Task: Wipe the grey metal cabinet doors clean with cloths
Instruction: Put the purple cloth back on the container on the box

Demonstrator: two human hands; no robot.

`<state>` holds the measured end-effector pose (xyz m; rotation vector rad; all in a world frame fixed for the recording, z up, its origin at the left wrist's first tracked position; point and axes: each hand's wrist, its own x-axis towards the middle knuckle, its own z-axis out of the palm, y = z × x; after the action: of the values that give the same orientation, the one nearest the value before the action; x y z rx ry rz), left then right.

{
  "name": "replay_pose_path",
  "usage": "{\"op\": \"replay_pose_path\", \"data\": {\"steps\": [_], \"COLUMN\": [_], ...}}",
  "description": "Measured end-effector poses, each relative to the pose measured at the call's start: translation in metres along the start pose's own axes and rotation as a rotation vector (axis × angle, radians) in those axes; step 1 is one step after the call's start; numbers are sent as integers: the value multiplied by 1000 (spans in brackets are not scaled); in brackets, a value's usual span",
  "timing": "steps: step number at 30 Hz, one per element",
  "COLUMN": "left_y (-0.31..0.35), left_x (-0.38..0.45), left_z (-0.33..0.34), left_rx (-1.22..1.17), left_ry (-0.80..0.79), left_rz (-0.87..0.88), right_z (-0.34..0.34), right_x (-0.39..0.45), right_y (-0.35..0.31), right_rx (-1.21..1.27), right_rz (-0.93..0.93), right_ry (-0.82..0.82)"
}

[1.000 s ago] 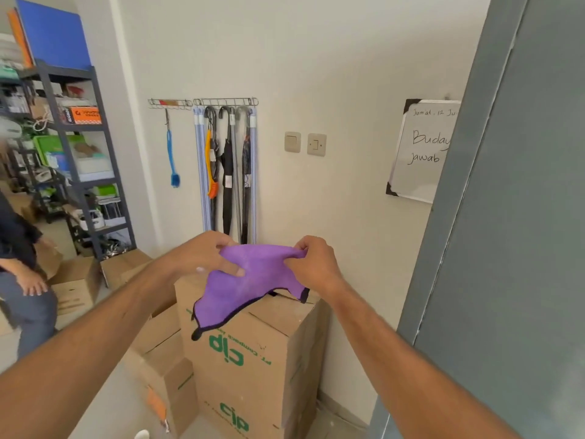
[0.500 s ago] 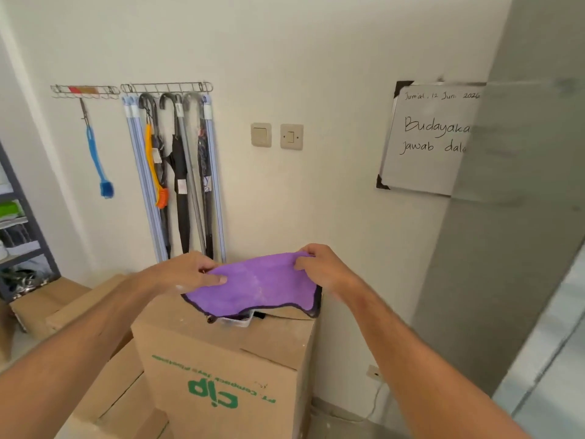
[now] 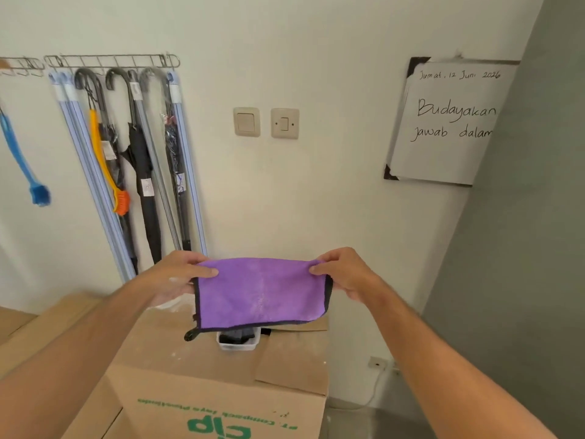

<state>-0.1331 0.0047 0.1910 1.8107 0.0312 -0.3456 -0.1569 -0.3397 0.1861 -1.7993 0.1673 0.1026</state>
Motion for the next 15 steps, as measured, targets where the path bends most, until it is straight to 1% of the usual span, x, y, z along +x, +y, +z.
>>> {"op": "replay_pose_path", "data": {"steps": [3,5,9,13,15], "left_y": [1,8,25,26,21], "left_x": [28,45,71,96,106], "left_z": [18,35,60,42,28], "left_rx": [-19,-41,-124,-227,-173], "left_ry": [40,30,-76,-155,-162], "left_rz": [41,64,78,70,107], "right_z": [28,50,98,112,110], "right_x": [27,46,75,98,111], "right_y": [4,-2,-21,-30,-31], "right_rx": [-34,-61,-169,-281,-309], "right_rz": [-94,-154,-256,-369,-374], "right_ry": [156,174,72,11,-5]}}
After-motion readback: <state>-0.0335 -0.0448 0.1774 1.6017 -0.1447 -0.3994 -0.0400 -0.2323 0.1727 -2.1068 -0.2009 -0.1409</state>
